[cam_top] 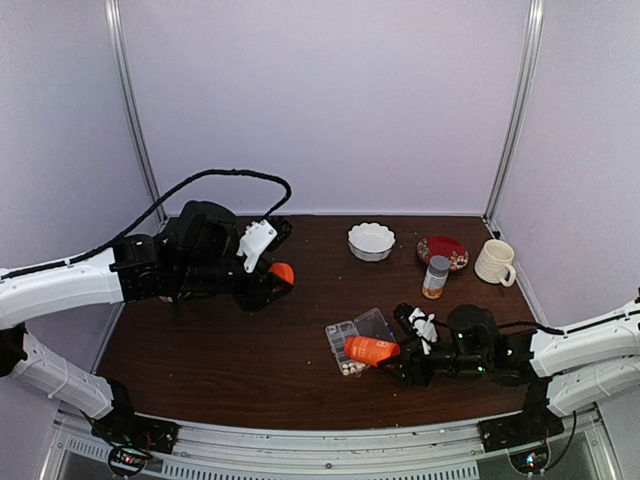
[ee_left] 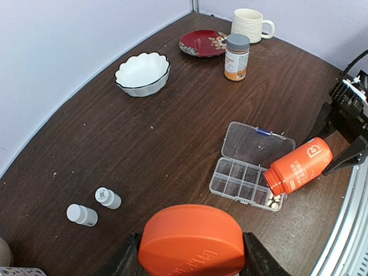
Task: Sort the pills into containers
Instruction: Pour the pill into the compartment of the pill container.
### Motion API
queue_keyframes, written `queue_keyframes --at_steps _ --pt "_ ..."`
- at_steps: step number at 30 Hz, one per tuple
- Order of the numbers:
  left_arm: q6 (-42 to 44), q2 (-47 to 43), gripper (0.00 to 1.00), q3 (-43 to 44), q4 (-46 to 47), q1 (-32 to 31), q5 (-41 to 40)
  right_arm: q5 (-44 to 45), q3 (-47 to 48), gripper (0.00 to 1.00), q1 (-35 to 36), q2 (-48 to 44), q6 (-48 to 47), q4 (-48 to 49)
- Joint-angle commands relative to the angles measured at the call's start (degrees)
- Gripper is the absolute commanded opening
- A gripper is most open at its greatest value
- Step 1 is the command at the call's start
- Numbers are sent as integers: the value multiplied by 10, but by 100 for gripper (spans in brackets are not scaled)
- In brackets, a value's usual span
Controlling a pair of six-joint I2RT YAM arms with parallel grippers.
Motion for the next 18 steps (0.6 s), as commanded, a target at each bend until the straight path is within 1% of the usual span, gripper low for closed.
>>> queue_keyframes --at_steps 1,3,4,6,8,10,12,14,17,18 --pt "-2 1 0 19 8 4 1 16 -6 0 -3 -17 11 39" --pt "-1 0 0 18 9 4 0 17 23 0 -3 2 -7 -11" --pt "0 -1 0 18 9 4 0 6 26 0 -3 6 -9 -14" --pt "0 1 0 19 9 4 0 -11 6 0 -3 -4 6 29" --pt "1 1 0 18 8 3 1 5 0 0 -3 -5 9 41" --pt "1 -1 0 15 9 4 1 3 24 0 -3 5 -7 -7" --pt "0 -1 0 14 9 4 0 -7 18 0 -3 -6 -4 4" --pt "0 -1 0 15 8 3 1 15 9 0 -3 -15 2 18" --pt "0 -3 0 13 9 4 0 23 38 0 -3 -2 -22 -47" --pt "0 -2 0 13 9 4 0 15 32 0 -3 -9 -20 -37"
